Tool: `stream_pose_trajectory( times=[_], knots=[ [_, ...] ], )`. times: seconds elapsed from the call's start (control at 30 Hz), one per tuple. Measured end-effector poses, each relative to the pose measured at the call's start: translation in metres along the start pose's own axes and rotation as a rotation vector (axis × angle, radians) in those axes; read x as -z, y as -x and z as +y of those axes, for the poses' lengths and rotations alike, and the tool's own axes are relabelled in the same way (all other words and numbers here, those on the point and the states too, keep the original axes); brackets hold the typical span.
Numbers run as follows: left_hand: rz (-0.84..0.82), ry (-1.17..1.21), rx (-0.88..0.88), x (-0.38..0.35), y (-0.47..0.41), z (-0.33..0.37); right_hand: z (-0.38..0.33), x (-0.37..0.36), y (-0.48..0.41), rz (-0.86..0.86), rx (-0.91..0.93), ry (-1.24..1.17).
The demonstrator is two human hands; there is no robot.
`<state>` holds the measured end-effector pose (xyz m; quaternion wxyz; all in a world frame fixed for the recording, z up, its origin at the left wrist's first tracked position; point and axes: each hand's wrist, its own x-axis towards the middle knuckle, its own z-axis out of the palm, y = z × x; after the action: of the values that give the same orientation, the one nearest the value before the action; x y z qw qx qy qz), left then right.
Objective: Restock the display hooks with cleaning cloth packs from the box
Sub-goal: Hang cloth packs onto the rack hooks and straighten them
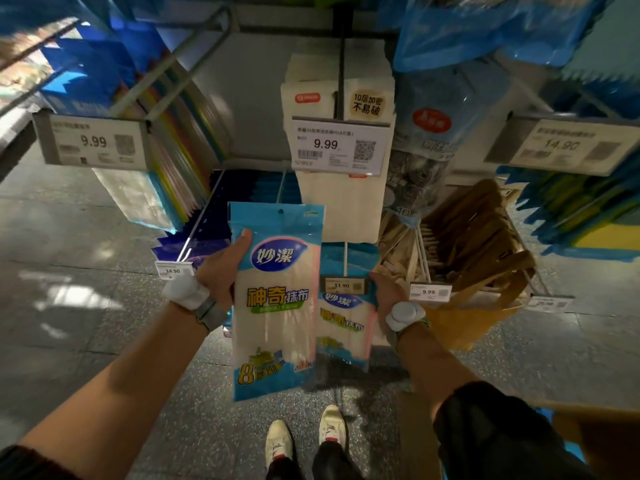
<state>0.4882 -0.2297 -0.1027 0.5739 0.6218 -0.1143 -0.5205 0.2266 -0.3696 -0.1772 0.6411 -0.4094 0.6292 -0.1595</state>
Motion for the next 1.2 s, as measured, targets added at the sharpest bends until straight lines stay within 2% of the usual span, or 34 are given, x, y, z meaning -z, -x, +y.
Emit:
stream_pose_trajectory(
  times=[0.23, 0.47, 0.63, 0.77, 0.9, 0.93, 0.97, 1.03, 1.1, 1.13, 1.2],
  knots=[
    [0.073, -0.037, -0.006, -0.006, 0.003, -0.008, 0.004, -0.002, -0.011, 0.029, -0.037, 0.267],
    [0.043, -0.064, 0.046, -0.009, 0.010, -0.016, -0.005, -0.009, -0.021, -0.007, -0.049, 0.263],
    [0.022, -0.046, 0.029, -0.016, 0.018, -0.013, -0.006, -0.007, -0.017, 0.016, -0.059, 0.377],
    [0.064, -0.094, 0.032, -0.007, 0.009, -0.022, -0.008, -0.007, -0.025, 0.026, -0.027, 0.260],
    [0.046, -0.123, 0.087, -0.006, 0.008, -0.030, -0.029, -0.014, -0.024, -0.010, -0.052, -0.121],
    [0.041, -0.117, 0.090, -0.012, 0.012, -0.029, -0.028, -0.015, -0.031, 0.000, -0.051, -0.135],
    [0.034, -0.089, 0.095, -0.015, 0.012, -0.031, -0.025, -0.015, -0.039, -0.003, -0.049, -0.040],
    [0.022, -0.016, 0.112, -0.022, 0.014, -0.038, 0.002, -0.008, -0.078, 0.009, -0.011, 0.178],
    [0.043, 0.050, 0.132, -0.026, 0.013, -0.045, -0.009, -0.011, -0.045, 0.039, 0.096, 0.295],
    [0.042, 0.069, 0.145, -0.030, 0.014, -0.047, -0.023, -0.015, -0.013, 0.079, 0.173, 0.265],
    [0.007, 0.091, 0.167, -0.040, 0.015, -0.052, -0.032, -0.016, 0.021, 0.157, 0.328, 0.029]
  ],
)
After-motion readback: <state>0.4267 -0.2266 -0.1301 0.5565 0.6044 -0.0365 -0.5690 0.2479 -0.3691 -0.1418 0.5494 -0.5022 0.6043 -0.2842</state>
